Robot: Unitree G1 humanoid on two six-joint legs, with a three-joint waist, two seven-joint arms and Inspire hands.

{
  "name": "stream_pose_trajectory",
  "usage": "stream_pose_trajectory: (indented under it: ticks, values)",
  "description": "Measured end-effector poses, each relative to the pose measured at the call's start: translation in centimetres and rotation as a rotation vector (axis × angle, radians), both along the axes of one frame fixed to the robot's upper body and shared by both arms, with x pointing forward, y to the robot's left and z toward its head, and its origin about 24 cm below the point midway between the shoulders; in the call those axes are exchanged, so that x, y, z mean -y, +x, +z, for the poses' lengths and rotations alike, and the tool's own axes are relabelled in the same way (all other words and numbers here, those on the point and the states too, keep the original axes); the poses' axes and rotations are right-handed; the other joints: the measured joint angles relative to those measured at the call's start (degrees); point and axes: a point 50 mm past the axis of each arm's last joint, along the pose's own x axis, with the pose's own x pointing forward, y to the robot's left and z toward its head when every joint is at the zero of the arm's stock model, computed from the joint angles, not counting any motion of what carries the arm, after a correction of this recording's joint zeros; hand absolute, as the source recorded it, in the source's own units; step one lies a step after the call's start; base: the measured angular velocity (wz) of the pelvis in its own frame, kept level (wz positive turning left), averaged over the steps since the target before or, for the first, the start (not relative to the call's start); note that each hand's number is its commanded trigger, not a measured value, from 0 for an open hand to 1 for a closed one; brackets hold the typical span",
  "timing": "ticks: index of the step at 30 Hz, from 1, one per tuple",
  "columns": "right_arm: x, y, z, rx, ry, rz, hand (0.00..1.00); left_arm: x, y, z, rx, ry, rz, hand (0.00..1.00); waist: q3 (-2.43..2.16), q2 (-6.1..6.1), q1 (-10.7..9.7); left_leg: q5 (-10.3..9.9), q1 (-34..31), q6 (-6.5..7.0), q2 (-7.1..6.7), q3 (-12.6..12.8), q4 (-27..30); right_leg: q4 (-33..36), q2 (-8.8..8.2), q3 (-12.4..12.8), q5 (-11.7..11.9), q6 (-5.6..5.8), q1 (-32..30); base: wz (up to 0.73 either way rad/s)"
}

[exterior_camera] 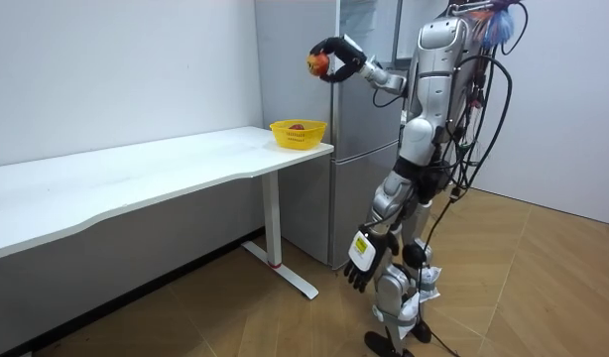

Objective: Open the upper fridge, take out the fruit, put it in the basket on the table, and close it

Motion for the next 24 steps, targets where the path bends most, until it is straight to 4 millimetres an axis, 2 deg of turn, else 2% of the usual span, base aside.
stream_pose_trajectory:
  ticks: [6, 13, 20, 22, 23, 24]
  values:
    - [0.4, 0.8, -2.5, -0.108, -0.049, -0.040, 1.00, 0.0, 0.1, 0.0, 0.003, 0.003, 0.000, 0.00, 0.00, 0.19, 0.7, 0.0, -0.2, -0.02, -0.01, -0.1, 0.0, -0.1, -0.01, -0.1, 0.0, 0.00, -0.2, 0.00]
    - [0.8, 1.3, -4.3, -0.192, -0.083, -0.071, 1.00, 0.1, 0.6, 0.0, 0.011, 0.006, -0.003, 0.00, -0.54, -0.43, 1.6, 0.0, -0.8, -0.01, -0.07, -0.3, 0.4, -0.1, -0.07, -0.4, 0.0, 0.00, -0.6, 0.00]
    - [0.8, 1.4, -5.3, -0.241, -0.094, -0.084, 1.00, 0.2, 1.2, 0.2, 0.036, 0.004, -0.010, 0.00, -0.45, -0.36, 1.5, 0.0, -1.0, 0.00, -0.09, -0.6, 0.3, -0.1, -0.11, -0.7, 0.0, 0.00, -0.6, 0.00]
    - [0.8, 1.4, -6.3, -0.285, -0.111, -0.091, 1.00, 0.2, 1.6, 0.2, 0.042, 0.004, -0.011, 0.00, -0.43, -0.35, 1.5, 0.0, -0.8, 0.00, -0.09, -0.6, 0.3, -0.1, -0.11, -0.7, 0.0, 0.00, -0.5, 0.00]
    - [0.8, 1.5, -6.6, -0.301, -0.117, -0.094, 0.85, 0.2, 1.7, 0.2, 0.043, 0.004, -0.011, 0.00, -0.42, -0.35, 1.6, 0.0, -0.8, 0.00, -0.10, -0.6, 0.3, -0.1, -0.12, -0.7, 0.0, 0.00, -0.4, 0.00]
    - [1.0, 1.6, -7.0, -0.328, -0.129, -0.101, 0.37, 0.2, 1.7, 0.2, 0.044, 0.005, -0.011, 0.00, -0.37, -0.36, 1.5, 0.0, -0.9, 0.00, -0.11, -0.6, 0.3, -0.1, -0.13, -0.7, 0.0, 0.00, -0.5, 0.00]
